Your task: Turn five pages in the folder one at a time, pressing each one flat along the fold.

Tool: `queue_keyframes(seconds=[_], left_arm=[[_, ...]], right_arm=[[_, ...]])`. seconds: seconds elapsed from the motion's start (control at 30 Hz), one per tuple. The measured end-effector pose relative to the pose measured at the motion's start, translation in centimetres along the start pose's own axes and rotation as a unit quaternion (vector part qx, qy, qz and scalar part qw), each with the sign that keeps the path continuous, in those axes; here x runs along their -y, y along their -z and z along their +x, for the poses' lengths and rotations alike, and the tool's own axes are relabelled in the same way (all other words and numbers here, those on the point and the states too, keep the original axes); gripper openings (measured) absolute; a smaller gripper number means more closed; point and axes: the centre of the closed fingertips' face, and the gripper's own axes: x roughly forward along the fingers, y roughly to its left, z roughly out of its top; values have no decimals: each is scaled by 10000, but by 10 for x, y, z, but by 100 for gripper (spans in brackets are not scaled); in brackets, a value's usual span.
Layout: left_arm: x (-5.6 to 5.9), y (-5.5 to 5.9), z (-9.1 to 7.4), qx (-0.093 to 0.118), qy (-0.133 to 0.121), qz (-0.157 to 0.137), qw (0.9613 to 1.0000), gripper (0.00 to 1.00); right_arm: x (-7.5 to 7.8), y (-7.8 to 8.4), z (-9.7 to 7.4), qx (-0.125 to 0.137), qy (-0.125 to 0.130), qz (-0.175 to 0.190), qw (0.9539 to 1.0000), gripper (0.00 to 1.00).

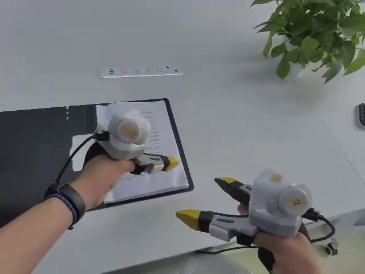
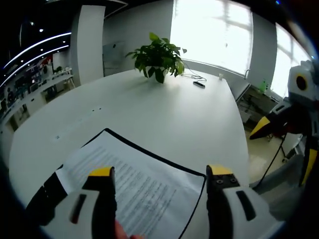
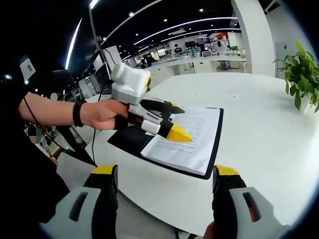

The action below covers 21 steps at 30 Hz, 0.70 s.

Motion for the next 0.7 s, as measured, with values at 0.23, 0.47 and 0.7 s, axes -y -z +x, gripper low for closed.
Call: queue_keyframes(seconds=[0.23, 0.47, 0.7], left_arm=[[10, 25, 28, -389, 137, 84, 9991, 74], [12, 45, 48, -670, 141, 161, 9975, 76], [16, 65, 61, -967, 153, 443, 9942, 77]], right_arm=[[4, 6, 0, -65, -9, 59, 10000, 77], [7, 13, 0, -131, -26, 158, 9998, 77], [7, 19, 6, -295, -102, 167, 9994, 77]])
